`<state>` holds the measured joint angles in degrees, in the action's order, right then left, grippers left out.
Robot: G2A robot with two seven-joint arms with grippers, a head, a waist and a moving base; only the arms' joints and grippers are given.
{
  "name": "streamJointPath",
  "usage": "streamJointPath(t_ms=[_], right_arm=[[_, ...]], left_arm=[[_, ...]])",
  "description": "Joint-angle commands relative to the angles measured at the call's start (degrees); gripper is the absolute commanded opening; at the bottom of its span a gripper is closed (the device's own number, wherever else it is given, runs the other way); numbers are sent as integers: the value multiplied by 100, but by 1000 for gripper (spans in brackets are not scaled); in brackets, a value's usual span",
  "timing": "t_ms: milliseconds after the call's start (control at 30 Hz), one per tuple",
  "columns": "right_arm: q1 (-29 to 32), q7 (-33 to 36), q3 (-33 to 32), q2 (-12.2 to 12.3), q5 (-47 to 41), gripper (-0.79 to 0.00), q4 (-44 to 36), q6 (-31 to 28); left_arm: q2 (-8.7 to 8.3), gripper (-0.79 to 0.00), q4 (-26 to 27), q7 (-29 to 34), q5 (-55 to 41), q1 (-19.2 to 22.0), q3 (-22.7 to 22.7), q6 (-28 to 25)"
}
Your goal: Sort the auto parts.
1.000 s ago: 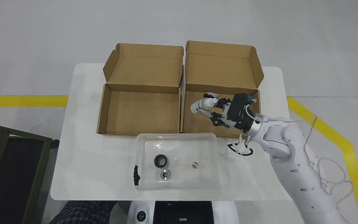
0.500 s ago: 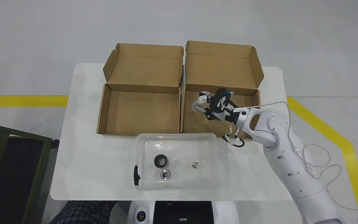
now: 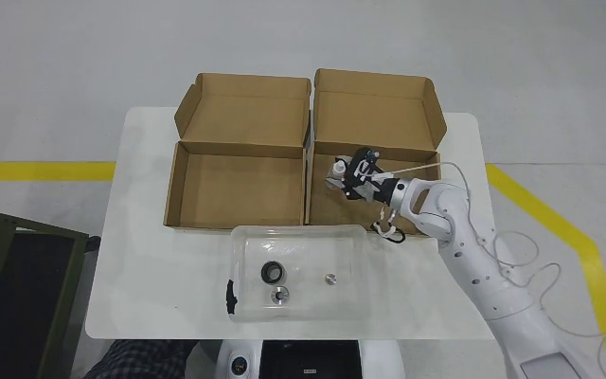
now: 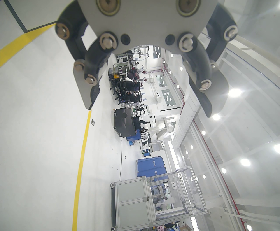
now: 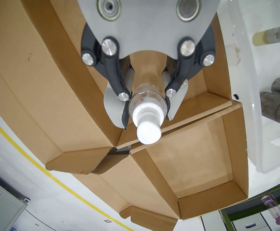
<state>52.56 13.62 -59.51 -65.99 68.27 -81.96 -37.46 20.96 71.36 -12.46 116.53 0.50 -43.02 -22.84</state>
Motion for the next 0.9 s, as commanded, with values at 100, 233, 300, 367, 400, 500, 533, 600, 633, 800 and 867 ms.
streamJointPath(t_ms=[100, 233, 300, 367, 400, 500, 533, 600, 633, 800, 867], right_arm=[[-120, 26, 151, -49, 107, -785, 202, 112], [-182, 15, 235, -82, 146, -268, 324, 168], [-186, -1, 246, -90, 153, 0, 365, 184], [-197, -20, 244, -95, 152, 0, 407, 179], [-202, -34, 243, -97, 152, 0, 421, 174], [-203, -41, 200, -91, 142, 0, 380, 136], [-188, -49, 170, -85, 132, 0, 323, 118], [-149, -38, 90, -62, 147, 0, 163, 75], [-120, -21, 42, -47, 161, 0, 63, 50], [42, 58, -233, 45, 285, 0, -484, -215], [122, 99, -346, 80, 332, 0, -677, -284]], left_arm=[[0, 0, 0, 0, 0, 0, 0, 0], [0, 0, 0, 0, 0, 0, 0, 0], [0, 0, 0, 0, 0, 0, 0, 0], [0, 0, 0, 0, 0, 0, 0, 0], [0, 0, 0, 0, 0, 0, 0, 0], [0, 0, 0, 0, 0, 0, 0, 0], [0, 0, 0, 0, 0, 0, 0, 0], [0, 0, 0, 0, 0, 0, 0, 0], [0, 0, 0, 0, 0, 0, 0, 0], [0, 0, 0, 0, 0, 0, 0, 0], [0, 0, 0, 0, 0, 0, 0, 0]])
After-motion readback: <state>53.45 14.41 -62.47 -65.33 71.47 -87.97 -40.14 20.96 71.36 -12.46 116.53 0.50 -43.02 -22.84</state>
